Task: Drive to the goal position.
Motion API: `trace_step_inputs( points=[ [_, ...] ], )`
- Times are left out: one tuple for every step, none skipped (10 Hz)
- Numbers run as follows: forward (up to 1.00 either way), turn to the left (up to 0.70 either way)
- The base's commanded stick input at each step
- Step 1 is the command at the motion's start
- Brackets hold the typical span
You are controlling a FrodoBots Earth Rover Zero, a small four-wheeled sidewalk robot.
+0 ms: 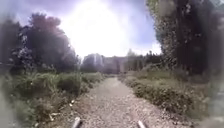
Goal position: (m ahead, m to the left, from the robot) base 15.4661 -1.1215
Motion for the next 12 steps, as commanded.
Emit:
trace_step_inputs(
  points=[
    [0.7,0.0],
    [0.7,0.0],
    [0.7,0.0],
    [0.7,0.0],
    [0.7,0.0],
    [0.7,0.0],
    [0.7,0.0],
    [0.7,0.0],
    [0.7,0.0],
    [0.7,0.0],
    [0.7,0.0],
    [0.7,0.0]
  ],
)
